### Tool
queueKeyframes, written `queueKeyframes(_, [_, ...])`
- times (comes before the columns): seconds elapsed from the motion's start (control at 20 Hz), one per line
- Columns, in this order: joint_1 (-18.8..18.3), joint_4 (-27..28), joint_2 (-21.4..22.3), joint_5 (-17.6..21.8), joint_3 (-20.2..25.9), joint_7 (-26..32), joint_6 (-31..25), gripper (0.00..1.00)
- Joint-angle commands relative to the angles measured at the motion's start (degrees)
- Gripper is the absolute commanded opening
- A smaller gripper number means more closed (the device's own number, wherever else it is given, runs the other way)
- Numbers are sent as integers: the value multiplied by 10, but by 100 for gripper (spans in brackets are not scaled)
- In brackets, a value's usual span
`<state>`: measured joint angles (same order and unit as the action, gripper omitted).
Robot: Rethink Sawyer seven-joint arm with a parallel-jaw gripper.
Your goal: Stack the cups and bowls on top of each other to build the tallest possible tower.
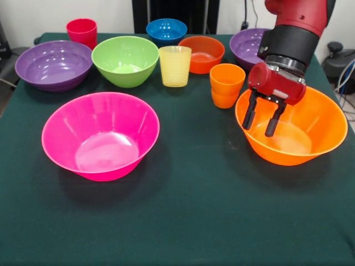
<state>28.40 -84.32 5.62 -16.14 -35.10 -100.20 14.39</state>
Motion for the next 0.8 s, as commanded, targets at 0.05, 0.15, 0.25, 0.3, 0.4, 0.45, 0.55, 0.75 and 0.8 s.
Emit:
queueKeyframes(0.05, [14, 54, -88, -75, -62, -46, 64, 100])
queueKeyframes(0.15, [19, 63, -109, -99, -71, -38, 78, 100])
queueKeyframes(0.25, [24, 69, -125, -119, -76, -33, 84, 100])
queueKeyframes(0.3, [28, 70, -131, -127, -82, -30, 84, 100])
queueKeyframes(0.4, [31, 75, -134, -123, -88, -21, 73, 100])
queueKeyframes(0.45, [29, 82, -136, -114, -87, -16, 66, 100])
queueKeyframes(0.55, [30, 89, -148, -113, -91, -12, 66, 100])
queueKeyframes(0.75, [33, 98, -178, -120, -104, -17, 72, 100])
queueKeyframes(0.8, [32, 101, -180, -115, -101, -19, 68, 100])
